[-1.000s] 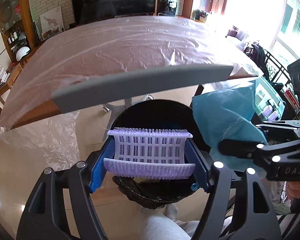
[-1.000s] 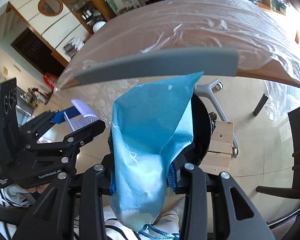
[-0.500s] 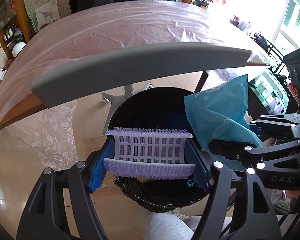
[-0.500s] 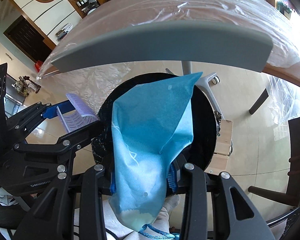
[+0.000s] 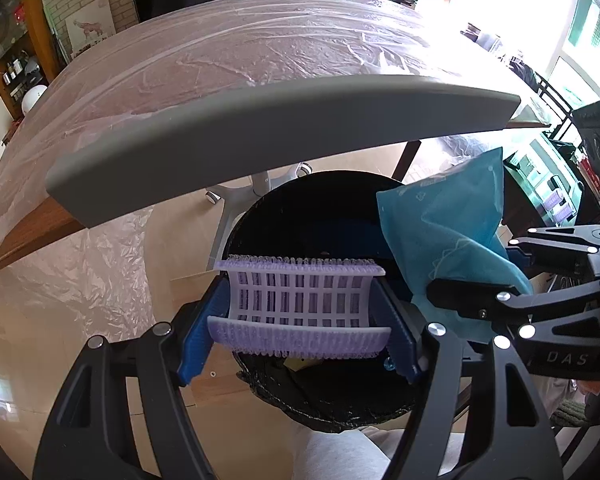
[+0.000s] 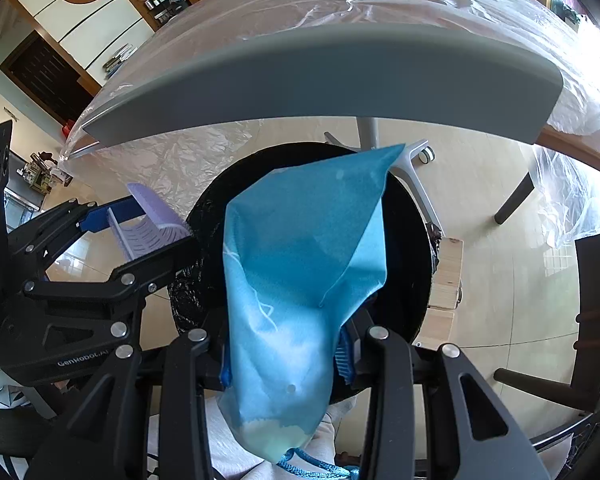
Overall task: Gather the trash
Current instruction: 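Open both tools to drop the hair roller and blue bag into the bin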
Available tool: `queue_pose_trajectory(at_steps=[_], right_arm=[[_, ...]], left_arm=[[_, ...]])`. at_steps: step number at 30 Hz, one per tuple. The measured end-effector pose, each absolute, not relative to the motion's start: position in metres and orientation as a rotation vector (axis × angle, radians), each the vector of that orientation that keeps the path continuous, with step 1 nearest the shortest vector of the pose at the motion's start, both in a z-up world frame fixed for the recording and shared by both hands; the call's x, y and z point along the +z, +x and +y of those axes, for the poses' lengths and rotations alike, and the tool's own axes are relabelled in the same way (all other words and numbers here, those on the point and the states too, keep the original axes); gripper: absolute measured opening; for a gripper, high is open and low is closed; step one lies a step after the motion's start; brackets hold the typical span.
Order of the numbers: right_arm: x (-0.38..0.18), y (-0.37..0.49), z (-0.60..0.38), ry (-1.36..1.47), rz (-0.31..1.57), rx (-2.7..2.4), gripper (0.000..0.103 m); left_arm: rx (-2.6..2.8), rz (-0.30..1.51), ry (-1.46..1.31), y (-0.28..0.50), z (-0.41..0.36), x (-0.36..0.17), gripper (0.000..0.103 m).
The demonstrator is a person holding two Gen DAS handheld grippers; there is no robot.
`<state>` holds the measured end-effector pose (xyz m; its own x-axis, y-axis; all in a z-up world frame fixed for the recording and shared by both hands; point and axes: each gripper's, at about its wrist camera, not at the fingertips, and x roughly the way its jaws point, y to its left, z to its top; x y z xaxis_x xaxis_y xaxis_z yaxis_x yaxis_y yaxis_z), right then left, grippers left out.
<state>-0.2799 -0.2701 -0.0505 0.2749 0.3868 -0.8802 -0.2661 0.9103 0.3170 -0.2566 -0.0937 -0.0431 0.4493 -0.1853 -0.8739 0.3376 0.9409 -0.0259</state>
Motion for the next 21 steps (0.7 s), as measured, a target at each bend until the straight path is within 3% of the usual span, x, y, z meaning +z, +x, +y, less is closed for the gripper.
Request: queue_pose_trajectory(at_steps=[4,9,10,21], right_arm=[[-0.052,-0.28,-0.271,0.123,1.22,0.434,0.039],[-0.05,-0.282,-0.28,0.174,1.204,0.428,0.065],[-0.049,-0.283,-0.282,0.179,1.202,0.426,0.067],[-0.016,-0.298,-0.304,0.231,1.173,0.436,0.072]], left_arm=[[-0.332,1.056,0.151,-0.255,-0.094,-0.043,0.072],[-0.36,1.055,0.123,-0.251,-0.095,-0.041,0.079],[-0.365,1.064,0.107,-0.25,-0.094,-0.041,0.083],[-0.409,1.007,0.027,-0.259,-0.082,-0.008,0.083]])
